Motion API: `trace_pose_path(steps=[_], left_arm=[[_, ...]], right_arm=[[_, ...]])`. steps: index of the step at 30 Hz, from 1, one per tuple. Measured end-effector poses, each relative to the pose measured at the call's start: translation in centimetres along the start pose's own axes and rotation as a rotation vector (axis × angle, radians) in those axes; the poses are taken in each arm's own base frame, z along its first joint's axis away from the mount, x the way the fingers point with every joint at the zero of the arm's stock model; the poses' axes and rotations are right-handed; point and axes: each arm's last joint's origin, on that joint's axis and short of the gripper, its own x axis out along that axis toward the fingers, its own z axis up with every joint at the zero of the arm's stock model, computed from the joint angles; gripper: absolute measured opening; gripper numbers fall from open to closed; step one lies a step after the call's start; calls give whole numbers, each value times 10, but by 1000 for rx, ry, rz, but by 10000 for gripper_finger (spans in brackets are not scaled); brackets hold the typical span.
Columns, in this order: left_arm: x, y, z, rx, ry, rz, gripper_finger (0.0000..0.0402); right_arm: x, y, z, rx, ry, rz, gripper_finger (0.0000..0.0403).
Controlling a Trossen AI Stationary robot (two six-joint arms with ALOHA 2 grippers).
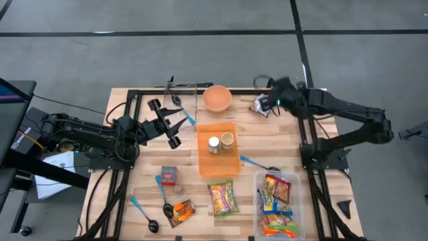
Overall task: Pick & Place Food Item
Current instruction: Put the red noodle pack into the transparent container
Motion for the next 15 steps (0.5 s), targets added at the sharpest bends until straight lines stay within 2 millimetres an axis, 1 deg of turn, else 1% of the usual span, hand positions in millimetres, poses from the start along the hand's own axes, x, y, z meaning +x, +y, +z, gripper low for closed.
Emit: trace_pose_path(steps=[2, 4, 7, 9, 12, 15], left_arm=[[0, 0, 0, 0, 6, 8, 140], [0, 1, 0, -1, 18, 25, 140], [-1, 3, -1, -1, 49, 60, 140], [-1, 3, -1, 2, 69, 84, 140], [-1, 4, -2, 30, 85, 99, 140], [-1, 4, -2, 46, 92, 105, 140]], right_arm=[[14, 3, 13, 9, -15, 100, 149], [29, 1, 22, 26, -14, 151, 144], [51, -4, 25, 6, 48, 189, 136], [67, 0, 19, -96, 147, 255, 131], [84, 17, 3, -255, 298, 383, 121], [95, 40, -16, -371, 410, 388, 112]])
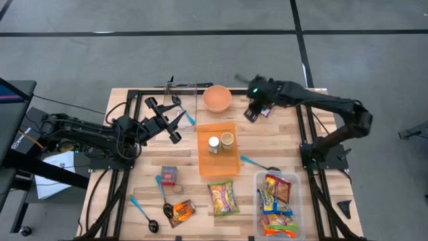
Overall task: Pick & Place Food Item
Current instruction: Put the red noodle pack into the transparent container
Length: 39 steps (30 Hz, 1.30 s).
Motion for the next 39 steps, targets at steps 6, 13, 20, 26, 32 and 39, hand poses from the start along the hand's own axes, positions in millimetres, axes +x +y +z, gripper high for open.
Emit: trace_pose_path(steps=[6, 13, 20, 26, 32, 39], left_arm=[[0, -1, -2, 8, 27, 4, 140], [0, -1, -2, 1, 31, -2, 140], [0, -2, -3, -9, 32, -11, 140], [0, -2, -3, -13, 27, -16, 140], [0, -2, -3, -19, 28, -19, 140], [0, -3, -3, -32, 26, -33, 140]], right_arm=[[36, 35, -14, -76, 196, -174, 103], [63, 69, -28, -138, 224, -415, 102], [93, 70, -43, -139, 332, -626, 102], [116, 66, -48, -149, 379, -708, 103], [128, 56, -56, -166, 405, -868, 103], [136, 52, -65, -165, 405, -892, 103]])
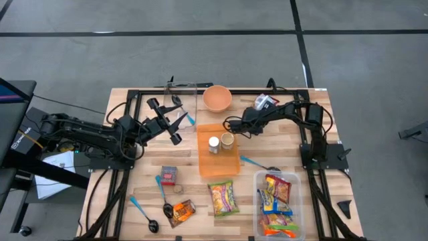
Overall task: Pick & Place Food Item
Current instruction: Put the red noodle pack into the transparent container
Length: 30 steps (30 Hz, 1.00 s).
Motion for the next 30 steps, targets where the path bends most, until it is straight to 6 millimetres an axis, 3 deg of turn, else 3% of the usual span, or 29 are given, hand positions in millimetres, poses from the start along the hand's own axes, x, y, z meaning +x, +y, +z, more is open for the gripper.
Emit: trace_pose_path(steps=[16, 30], left_arm=[[0, 0, 0, -2, -1, -2, 140], [0, 0, 0, -1, 1, -4, 140]], right_arm=[[12, -4, 9, 50, -5, 14, 103], [-2, 8, 4, 33, -21, 77, 103]])
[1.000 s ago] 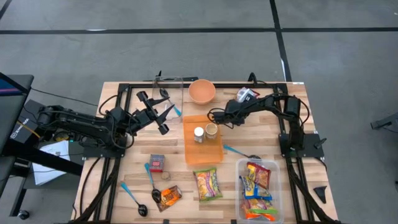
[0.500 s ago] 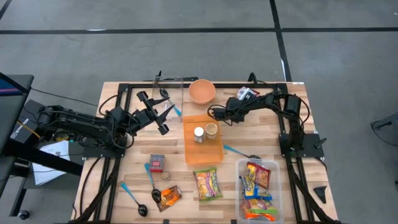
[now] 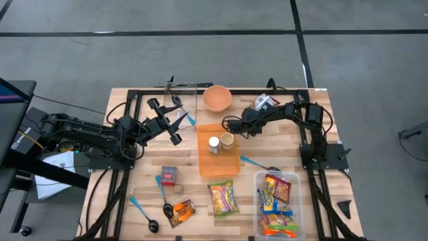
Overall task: Pick & Place Food Item
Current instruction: Put the red noodle pack into the transparent container
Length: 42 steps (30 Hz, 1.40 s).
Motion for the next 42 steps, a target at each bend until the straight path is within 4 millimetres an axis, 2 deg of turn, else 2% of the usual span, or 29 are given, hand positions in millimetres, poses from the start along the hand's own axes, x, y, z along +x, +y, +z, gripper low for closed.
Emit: trace_pose_path(steps=[8, 17, 24, 34, 42], left_arm=[[0, 0, 0, 2, 0, -1, 140], [0, 0, 0, 4, 2, -1, 140], [0, 0, 0, 4, 2, -2, 140], [0, 0, 0, 4, 3, -2, 140], [0, -1, -1, 11, 13, -10, 140]], right_arm=[[-6, 6, -2, 0, -23, 22, 103], [-2, 4, 3, 28, -27, 27, 103], [-6, 6, 2, 18, -56, 5, 103], [7, -3, 8, 56, -23, 0, 103], [20, -1, 11, 58, -21, 54, 103]])
